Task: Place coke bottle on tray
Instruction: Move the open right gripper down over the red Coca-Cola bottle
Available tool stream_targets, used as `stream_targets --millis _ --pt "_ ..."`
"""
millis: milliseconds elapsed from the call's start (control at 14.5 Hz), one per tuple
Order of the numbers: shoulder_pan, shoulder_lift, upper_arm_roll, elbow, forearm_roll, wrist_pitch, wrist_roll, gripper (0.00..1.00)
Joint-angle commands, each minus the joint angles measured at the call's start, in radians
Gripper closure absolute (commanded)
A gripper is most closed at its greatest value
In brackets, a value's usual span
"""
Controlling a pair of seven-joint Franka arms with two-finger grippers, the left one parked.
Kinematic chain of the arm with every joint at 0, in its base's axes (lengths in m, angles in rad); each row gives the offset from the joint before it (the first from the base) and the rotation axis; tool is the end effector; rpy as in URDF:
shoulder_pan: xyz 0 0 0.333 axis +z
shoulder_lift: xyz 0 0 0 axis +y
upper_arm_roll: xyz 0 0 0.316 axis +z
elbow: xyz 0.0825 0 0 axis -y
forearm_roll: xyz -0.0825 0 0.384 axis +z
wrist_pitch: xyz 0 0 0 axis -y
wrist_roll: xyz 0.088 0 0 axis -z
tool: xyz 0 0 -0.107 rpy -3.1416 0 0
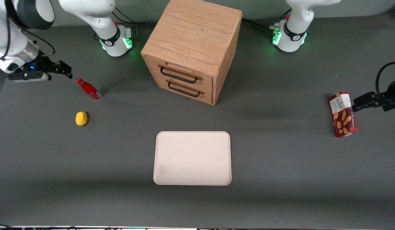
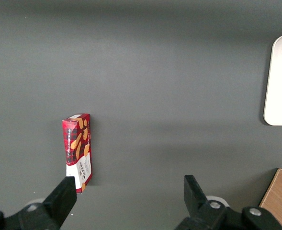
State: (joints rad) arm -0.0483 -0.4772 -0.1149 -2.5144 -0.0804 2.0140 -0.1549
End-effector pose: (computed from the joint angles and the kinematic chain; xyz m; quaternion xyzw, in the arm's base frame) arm 0.3881 -0.0695 0.4423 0.9997 0.0203 -0.0138 0.0077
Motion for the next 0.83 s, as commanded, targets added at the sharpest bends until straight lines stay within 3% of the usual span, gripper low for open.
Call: stream_targets --millis 0,757 --pt "0.002 -0.017 -0.002 -0.090 0.001 0.093 -0.009 0.00" --pt "0.004 0.029 -0.086 -0.299 -0.007 0.376 -0.035 0.00"
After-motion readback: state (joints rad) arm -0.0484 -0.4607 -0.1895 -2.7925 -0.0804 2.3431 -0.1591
